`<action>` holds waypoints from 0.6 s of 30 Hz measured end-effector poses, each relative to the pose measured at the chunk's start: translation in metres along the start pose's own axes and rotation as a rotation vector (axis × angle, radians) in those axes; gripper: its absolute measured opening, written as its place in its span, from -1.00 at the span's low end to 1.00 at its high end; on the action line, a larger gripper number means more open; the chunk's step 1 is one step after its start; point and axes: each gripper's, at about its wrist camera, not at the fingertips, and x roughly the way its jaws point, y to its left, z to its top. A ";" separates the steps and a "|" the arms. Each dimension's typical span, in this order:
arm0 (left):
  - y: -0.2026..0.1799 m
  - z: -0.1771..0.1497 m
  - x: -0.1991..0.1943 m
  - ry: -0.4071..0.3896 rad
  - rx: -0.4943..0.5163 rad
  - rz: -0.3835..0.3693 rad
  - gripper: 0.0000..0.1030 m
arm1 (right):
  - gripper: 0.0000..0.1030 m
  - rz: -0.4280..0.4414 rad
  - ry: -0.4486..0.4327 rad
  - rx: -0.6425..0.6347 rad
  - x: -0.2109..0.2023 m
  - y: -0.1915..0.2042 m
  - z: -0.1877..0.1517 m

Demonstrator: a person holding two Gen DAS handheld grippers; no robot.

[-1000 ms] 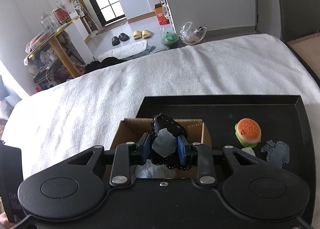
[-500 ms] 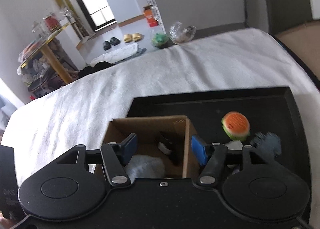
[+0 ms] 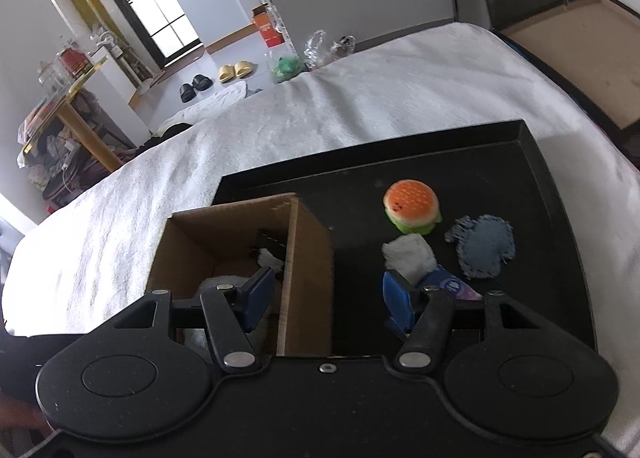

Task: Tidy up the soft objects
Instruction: 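Move the right gripper to the purple tissue pack and grasp it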

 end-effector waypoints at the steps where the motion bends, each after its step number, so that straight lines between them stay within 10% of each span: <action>1: -0.001 0.001 -0.001 0.000 0.006 0.004 -0.74 | 0.16 -0.003 0.002 0.010 0.000 -0.005 -0.001; 9: -0.011 0.001 -0.010 -0.005 0.030 0.041 -0.61 | 0.16 -0.016 0.031 0.085 -0.002 -0.038 -0.006; 18: -0.020 -0.003 -0.012 -0.006 0.029 0.095 0.01 | 0.16 -0.004 0.088 0.109 0.010 -0.057 -0.013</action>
